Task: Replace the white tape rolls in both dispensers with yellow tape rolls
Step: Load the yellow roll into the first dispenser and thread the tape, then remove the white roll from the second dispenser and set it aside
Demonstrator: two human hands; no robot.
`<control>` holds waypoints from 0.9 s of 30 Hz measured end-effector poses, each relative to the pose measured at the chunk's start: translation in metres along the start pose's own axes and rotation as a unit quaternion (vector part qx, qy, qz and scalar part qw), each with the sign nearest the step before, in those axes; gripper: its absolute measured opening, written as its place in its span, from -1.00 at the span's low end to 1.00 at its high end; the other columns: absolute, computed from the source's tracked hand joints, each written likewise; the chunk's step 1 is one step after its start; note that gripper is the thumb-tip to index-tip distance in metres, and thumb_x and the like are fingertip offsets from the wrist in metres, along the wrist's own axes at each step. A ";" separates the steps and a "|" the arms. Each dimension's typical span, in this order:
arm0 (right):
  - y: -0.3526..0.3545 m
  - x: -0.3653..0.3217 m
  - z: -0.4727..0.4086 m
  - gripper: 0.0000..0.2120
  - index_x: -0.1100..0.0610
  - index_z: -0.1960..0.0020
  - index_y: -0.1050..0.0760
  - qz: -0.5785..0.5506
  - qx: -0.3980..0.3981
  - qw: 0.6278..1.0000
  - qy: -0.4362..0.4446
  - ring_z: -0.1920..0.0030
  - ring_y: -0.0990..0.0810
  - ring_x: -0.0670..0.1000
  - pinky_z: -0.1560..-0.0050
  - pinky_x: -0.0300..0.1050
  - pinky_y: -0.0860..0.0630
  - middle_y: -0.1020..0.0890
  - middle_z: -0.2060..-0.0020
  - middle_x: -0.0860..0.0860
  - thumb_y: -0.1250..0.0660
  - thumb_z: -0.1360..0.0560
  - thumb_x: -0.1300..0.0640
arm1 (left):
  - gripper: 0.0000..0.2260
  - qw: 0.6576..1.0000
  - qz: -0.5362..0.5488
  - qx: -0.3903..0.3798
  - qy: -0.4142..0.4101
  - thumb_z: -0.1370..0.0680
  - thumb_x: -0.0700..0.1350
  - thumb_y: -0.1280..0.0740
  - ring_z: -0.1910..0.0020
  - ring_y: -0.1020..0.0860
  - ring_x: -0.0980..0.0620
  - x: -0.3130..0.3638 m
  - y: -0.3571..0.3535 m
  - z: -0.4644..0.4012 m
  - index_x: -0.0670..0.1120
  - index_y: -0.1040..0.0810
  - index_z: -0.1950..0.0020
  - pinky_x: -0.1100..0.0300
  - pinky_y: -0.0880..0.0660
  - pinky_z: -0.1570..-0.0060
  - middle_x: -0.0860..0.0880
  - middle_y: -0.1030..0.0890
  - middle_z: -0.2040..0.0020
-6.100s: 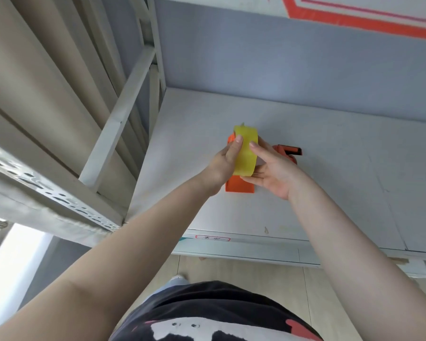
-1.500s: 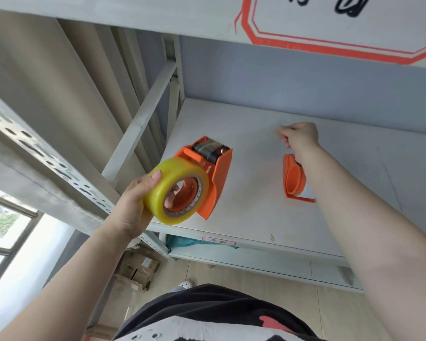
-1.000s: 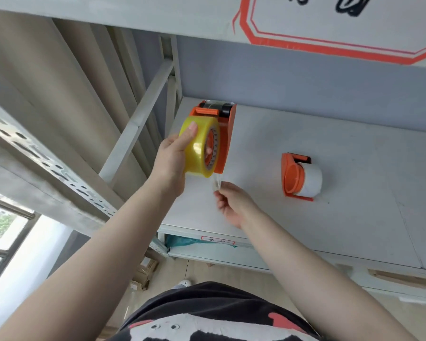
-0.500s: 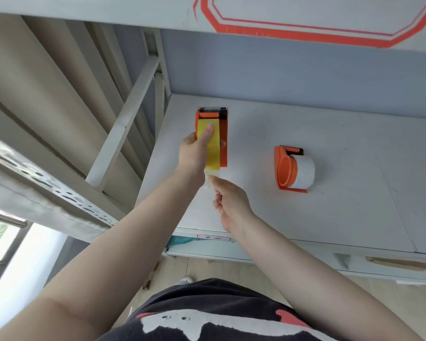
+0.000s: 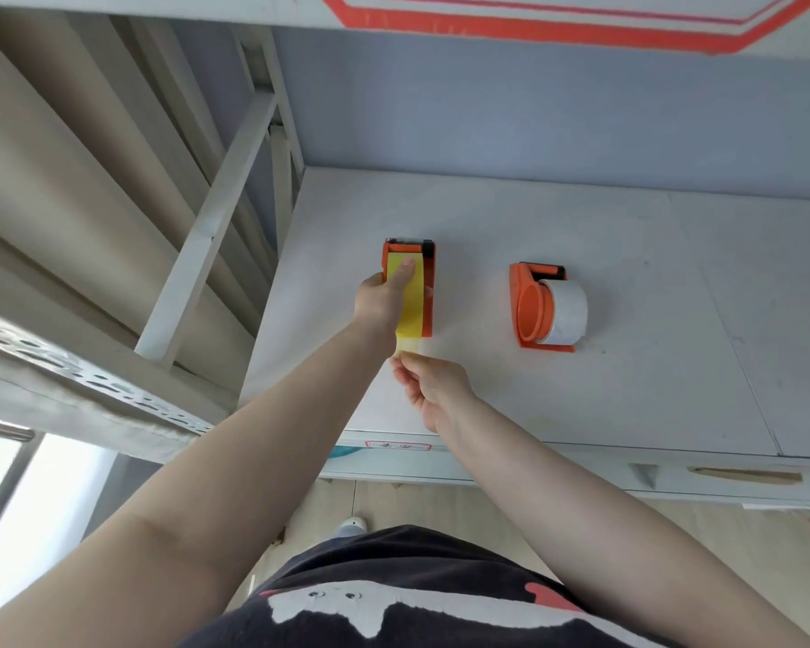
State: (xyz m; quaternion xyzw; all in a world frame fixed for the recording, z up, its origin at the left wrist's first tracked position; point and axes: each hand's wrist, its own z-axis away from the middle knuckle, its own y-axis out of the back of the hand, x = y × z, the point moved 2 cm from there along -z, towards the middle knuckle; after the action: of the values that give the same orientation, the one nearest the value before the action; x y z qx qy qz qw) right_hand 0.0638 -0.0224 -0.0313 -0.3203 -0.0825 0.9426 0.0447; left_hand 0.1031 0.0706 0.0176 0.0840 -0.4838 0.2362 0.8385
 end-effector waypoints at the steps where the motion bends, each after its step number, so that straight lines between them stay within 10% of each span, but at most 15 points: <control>1: 0.000 0.001 -0.001 -0.95 0.15 0.18 -0.57 0.002 -0.001 1.000 -0.001 0.48 -0.55 -0.20 0.56 -0.44 -0.32 -0.63 0.33 0.00 -0.41 -0.45 0.24 | -0.76 1.000 -0.006 0.000 0.000 -0.55 0.07 -0.31 0.25 -0.63 -0.04 0.001 -0.001 0.000 -0.11 -0.55 0.07 0.15 -0.59 0.15 -0.09 -0.68 0.18; 8: 0.004 0.002 0.000 -0.92 0.16 0.18 -0.54 -0.011 -0.009 1.000 -0.006 0.53 -0.55 -0.20 0.58 -0.42 -0.30 -0.64 0.33 0.02 -0.37 -0.49 0.24 | -0.67 0.997 -0.080 0.021 0.008 -0.49 0.24 -0.28 -0.05 -0.64 -0.15 0.009 -0.003 0.001 -0.03 -0.51 0.14 -0.03 -0.52 -0.14 -0.11 -0.71 0.04; 16: 0.006 0.001 0.005 -0.88 0.16 0.22 -0.55 -0.033 -0.009 0.999 -0.019 0.49 -0.56 -0.16 0.61 -0.43 -0.30 -0.64 0.42 -0.01 -0.39 -0.49 0.20 | -0.37 0.991 -0.119 0.045 0.032 -0.40 0.40 -0.23 -0.05 -0.56 -0.12 0.011 -0.004 0.003 -0.12 -0.49 -0.13 0.11 -0.38 0.23 -0.08 -0.64 -0.04; 27: 0.010 0.006 0.017 -0.88 0.16 0.20 -0.55 -0.022 -0.012 1.000 -0.016 0.49 -0.53 -0.16 0.60 -0.42 -0.32 -0.62 0.34 0.02 -0.39 -0.50 0.16 | -0.60 0.989 -0.137 0.059 0.017 -0.55 0.23 -0.20 0.10 -0.38 -0.05 0.017 -0.002 0.011 -0.11 -0.42 -0.07 0.12 -0.30 0.24 -0.03 -0.41 0.13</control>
State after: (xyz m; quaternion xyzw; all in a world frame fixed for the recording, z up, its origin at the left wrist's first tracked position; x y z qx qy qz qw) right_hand 0.0482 -0.0334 -0.0240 -0.3036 -0.1020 0.9454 0.0604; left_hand 0.1023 0.0701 0.0377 0.1944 -0.4390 0.1484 0.8646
